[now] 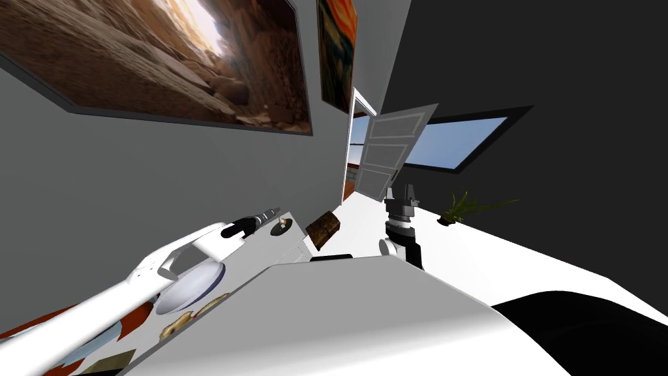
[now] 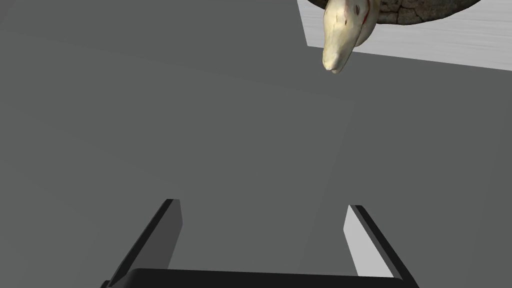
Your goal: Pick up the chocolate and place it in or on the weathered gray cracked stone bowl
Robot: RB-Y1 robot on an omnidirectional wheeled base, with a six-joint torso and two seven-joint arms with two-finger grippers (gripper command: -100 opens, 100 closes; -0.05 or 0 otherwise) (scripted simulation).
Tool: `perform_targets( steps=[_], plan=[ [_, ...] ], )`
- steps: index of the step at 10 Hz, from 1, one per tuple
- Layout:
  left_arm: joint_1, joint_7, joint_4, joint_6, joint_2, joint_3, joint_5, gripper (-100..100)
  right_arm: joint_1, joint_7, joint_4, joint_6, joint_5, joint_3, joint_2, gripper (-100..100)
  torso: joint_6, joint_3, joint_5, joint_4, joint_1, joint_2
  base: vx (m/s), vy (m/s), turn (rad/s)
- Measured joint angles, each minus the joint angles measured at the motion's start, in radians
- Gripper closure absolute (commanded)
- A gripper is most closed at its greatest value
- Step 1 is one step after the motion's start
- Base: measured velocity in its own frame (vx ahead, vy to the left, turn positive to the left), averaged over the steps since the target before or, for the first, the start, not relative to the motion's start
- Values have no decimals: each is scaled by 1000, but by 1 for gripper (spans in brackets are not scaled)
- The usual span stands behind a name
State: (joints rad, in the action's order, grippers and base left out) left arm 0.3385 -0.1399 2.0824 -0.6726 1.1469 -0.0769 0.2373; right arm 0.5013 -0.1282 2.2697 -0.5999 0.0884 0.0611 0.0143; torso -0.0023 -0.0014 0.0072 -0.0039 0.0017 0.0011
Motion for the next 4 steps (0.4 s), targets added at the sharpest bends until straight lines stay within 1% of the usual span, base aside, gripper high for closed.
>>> perform_targets(
  steps=[4],
  plan=[
    [0,0,0,0,0,0,0,0,0,0,0,0,0,0,0,0,0,0,0,0,0,0,0,0,0]
  ],
)
